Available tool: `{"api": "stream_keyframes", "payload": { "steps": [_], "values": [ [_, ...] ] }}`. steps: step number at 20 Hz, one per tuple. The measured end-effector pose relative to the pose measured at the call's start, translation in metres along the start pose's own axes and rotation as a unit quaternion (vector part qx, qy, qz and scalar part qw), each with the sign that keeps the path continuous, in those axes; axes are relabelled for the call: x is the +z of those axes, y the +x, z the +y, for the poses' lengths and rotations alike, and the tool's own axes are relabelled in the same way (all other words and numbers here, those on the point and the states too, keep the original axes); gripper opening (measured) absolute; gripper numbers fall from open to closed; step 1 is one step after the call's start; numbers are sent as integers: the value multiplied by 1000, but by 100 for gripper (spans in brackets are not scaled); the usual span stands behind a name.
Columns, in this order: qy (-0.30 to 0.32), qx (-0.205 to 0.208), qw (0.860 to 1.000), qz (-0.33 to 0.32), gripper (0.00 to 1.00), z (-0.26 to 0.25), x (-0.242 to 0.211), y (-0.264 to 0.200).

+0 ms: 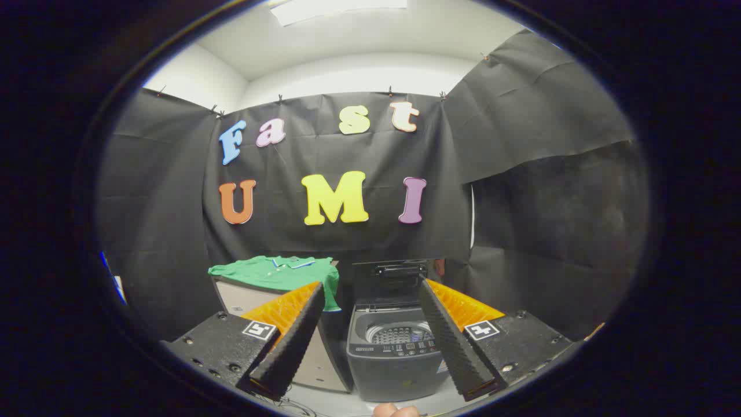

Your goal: Put the clothes into the washing machine and then close the washing machine lid.

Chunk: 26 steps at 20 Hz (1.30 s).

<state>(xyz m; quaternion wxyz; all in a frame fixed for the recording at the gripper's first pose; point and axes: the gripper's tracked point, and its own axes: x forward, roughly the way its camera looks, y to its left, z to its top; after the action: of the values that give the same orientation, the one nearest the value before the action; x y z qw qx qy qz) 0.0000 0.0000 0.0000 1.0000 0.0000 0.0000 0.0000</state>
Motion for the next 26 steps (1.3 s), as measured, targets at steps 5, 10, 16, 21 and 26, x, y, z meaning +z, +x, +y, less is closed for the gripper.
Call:
{"api": "stream_keyframes", "payload": {
  "steps": [5, 10, 16, 21, 26],
  "values": [
    [6, 8, 1000, 17, 100, -4, -4, 4],
    [3, 21, 1000, 16, 100, -4, -6, 4],
    [7, 45, 999, 11, 100, -3, -3, 4],
    [3, 75, 997, 11, 100, 1, -2, 9],
    [14, 102, 995, 10, 100, 12, 11, 21]
  ]
}}
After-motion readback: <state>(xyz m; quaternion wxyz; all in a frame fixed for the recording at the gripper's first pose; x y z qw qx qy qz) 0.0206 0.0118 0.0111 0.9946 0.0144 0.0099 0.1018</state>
